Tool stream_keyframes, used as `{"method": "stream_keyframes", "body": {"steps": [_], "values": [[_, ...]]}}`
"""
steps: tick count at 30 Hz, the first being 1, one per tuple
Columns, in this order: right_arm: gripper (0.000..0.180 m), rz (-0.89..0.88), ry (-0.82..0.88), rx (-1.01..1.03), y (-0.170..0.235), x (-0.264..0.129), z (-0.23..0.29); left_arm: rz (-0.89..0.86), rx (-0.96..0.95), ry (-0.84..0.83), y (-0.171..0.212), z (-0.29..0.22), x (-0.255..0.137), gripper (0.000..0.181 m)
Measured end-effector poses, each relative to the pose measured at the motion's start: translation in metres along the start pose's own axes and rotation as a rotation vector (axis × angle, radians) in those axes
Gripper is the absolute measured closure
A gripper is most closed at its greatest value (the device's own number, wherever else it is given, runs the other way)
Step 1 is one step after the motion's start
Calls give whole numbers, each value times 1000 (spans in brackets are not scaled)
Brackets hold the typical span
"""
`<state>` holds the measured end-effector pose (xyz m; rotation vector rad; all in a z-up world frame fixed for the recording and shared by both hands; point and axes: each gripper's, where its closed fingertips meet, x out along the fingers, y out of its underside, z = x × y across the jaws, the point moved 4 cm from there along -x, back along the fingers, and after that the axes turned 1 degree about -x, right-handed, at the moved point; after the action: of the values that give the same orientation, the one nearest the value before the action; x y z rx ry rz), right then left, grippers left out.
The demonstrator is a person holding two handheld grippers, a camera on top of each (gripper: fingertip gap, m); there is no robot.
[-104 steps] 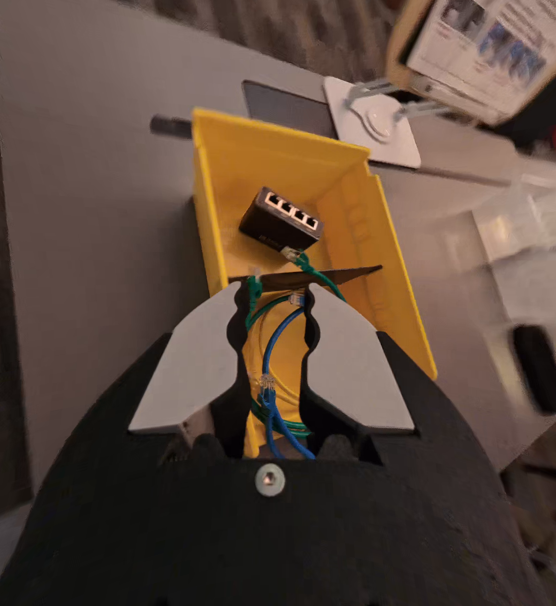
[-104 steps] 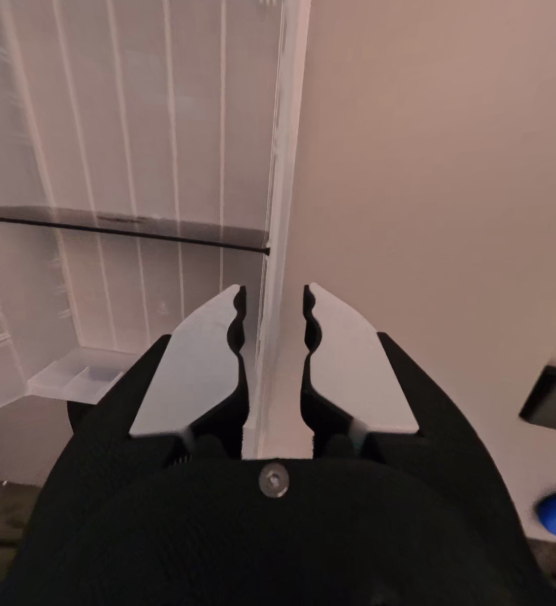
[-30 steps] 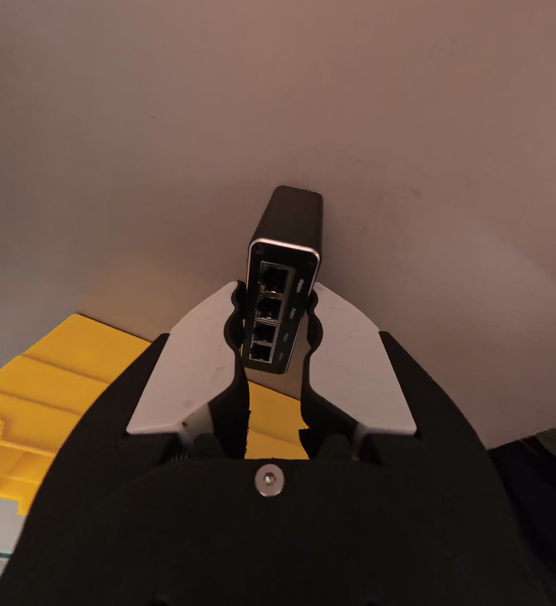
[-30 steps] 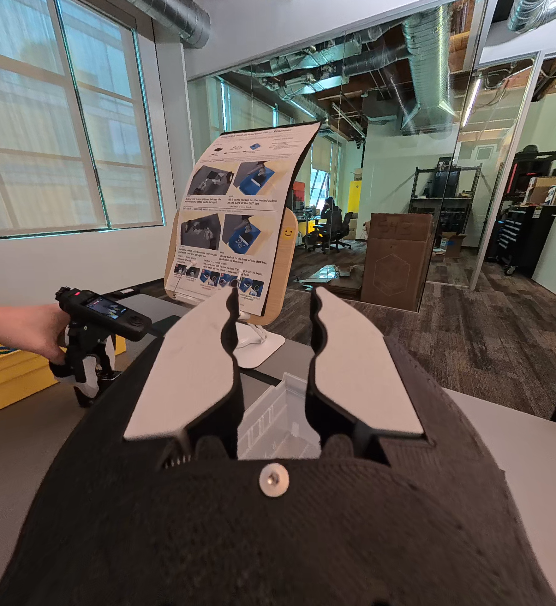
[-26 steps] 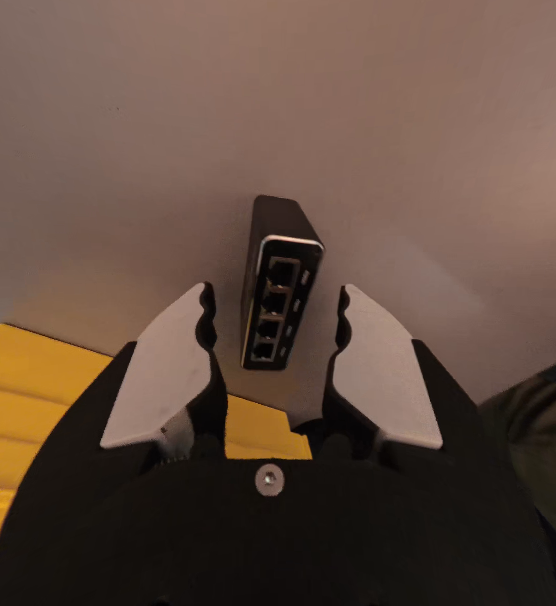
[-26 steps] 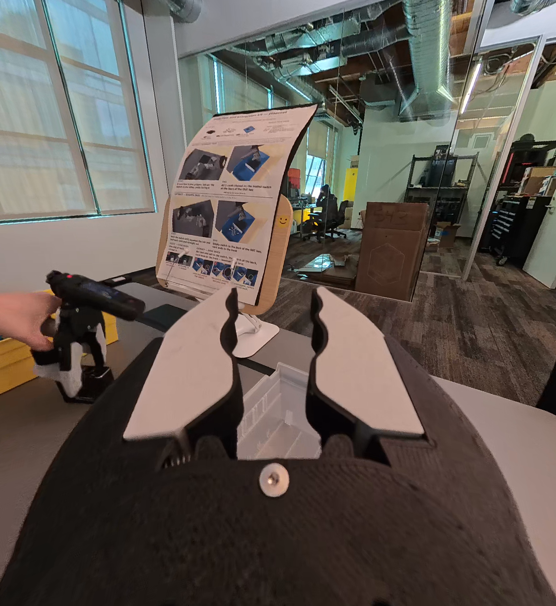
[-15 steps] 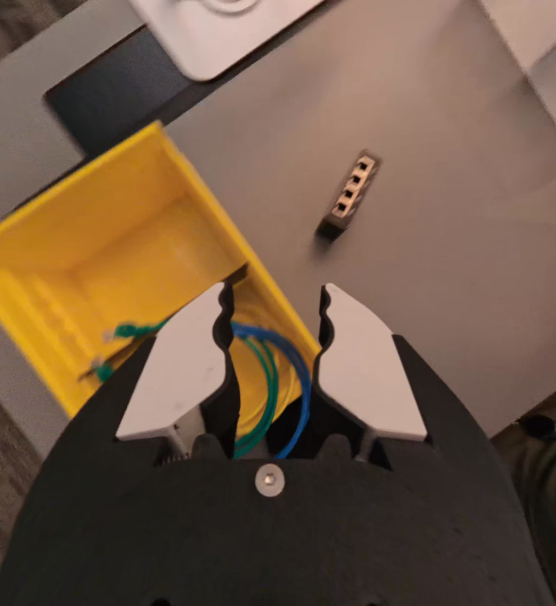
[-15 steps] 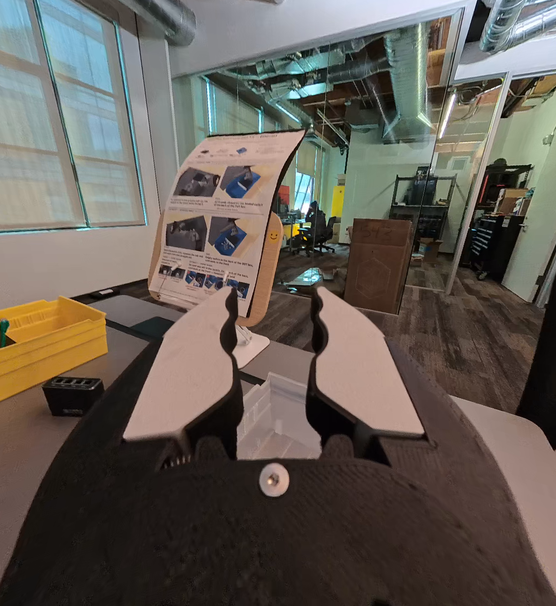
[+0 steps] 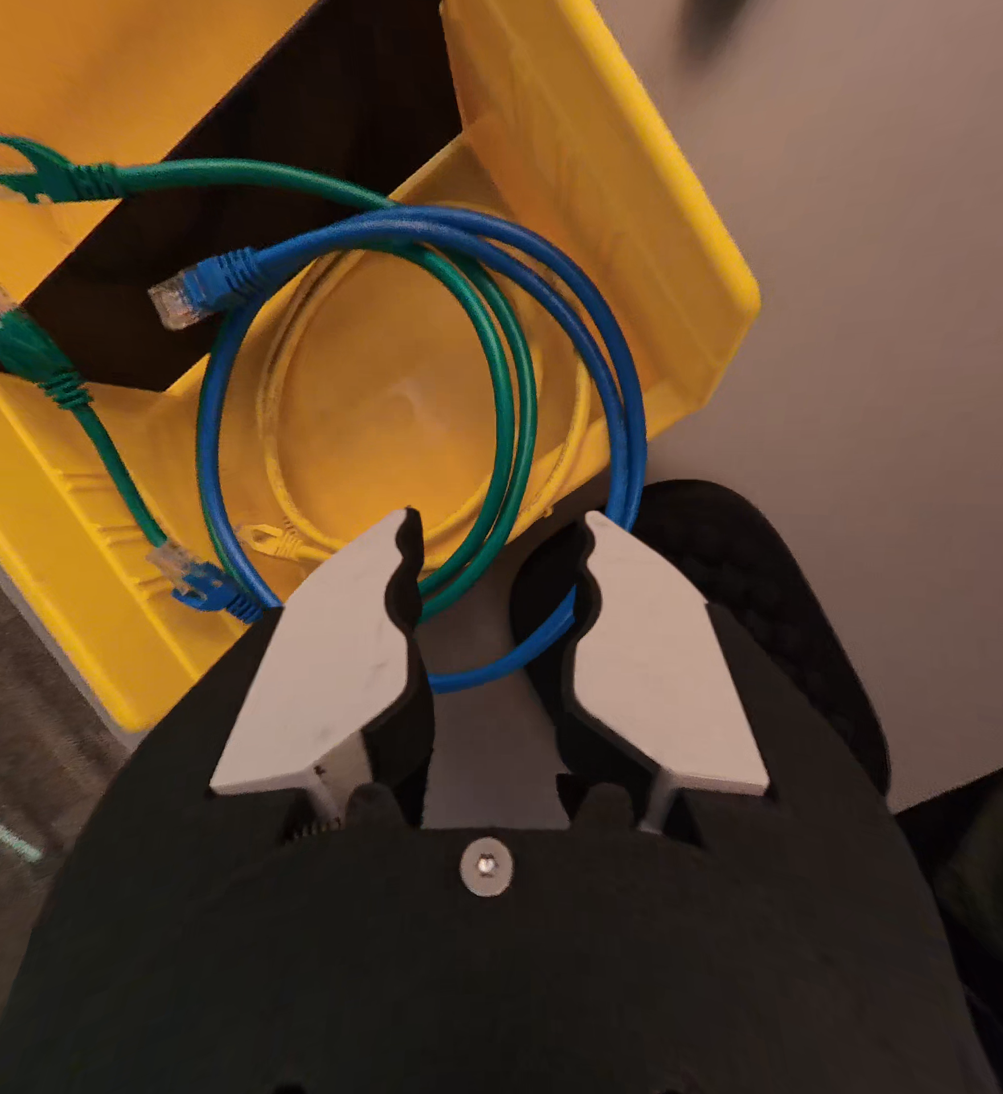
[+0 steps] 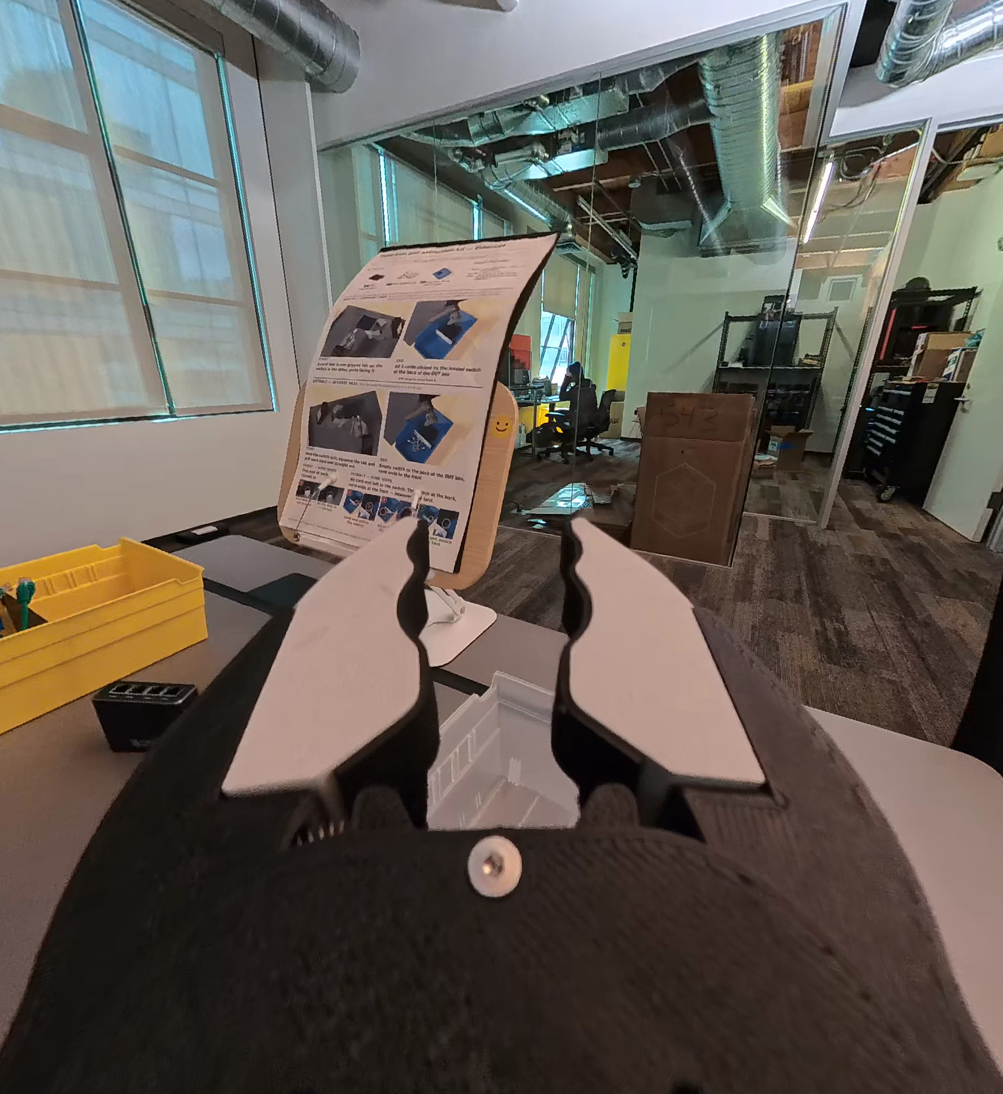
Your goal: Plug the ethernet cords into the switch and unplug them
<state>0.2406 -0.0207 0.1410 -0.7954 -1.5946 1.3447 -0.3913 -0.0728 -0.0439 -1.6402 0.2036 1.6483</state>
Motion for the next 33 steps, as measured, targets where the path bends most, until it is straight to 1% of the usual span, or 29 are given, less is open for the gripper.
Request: {"method": "stream_keyframes", "body": {"steps": [1,4,7,11,13,14,16,18,21,27,30,33], "values": [[137,13,-1,-7,2,2,1,-10,-12,36,-4,-2,0,129],[137,55,-1,-30,7,6,3,-12,-17,74,-14,-1,-1,126],[137,84,-4,-48,11,9,5,63,37,40,-12,2,8,126],[137,102,-16,-51,15,12,7,165,46,114,-5,2,27,129],[137,108,-20,-51,16,13,7,232,60,179,2,1,34,141],[137,112,-21,-53,16,13,7,239,57,211,1,1,34,144],[137,118,-20,-57,17,13,7,243,46,251,-1,1,30,152],[137,121,-19,-60,17,13,7,226,51,254,-7,3,23,157],[137,126,-20,-60,18,14,7,204,77,254,-13,6,11,169],[137,138,-17,-61,21,13,5,216,109,227,-15,14,-1,172],[137,137,-16,-61,21,13,4,194,107,209,-20,20,-14,174],[137,141,-15,-61,22,13,3,167,104,148,-28,28,-31,175]]}}
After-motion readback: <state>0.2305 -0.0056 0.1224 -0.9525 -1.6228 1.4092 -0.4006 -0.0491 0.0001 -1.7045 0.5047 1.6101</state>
